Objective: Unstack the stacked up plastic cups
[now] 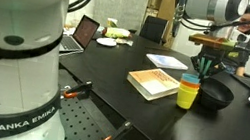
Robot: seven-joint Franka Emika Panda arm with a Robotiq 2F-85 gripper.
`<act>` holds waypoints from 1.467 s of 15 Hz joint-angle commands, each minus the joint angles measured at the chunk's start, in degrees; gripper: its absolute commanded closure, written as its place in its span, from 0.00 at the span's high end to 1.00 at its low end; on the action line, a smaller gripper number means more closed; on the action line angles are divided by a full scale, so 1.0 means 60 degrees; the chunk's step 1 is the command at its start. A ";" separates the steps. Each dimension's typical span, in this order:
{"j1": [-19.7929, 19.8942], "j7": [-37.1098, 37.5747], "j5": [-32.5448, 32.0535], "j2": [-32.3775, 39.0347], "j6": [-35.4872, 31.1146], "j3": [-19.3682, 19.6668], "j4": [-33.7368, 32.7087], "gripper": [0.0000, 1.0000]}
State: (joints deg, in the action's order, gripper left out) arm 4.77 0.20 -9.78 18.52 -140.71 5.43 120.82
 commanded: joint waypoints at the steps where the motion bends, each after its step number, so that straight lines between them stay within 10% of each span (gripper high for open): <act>1: 0.0275 -0.0542 0.0832 -0.0732 -0.0283 -0.0188 0.0443 0.01; 16: 0.0684 -0.0789 0.0697 -0.3659 0.1656 0.0551 0.1142 0.01; 22: 0.1250 -0.1022 0.0420 -0.3070 0.1264 0.1194 0.1104 0.01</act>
State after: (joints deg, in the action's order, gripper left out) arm 11.19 -4.68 -7.12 -2.16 -130.24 11.56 127.63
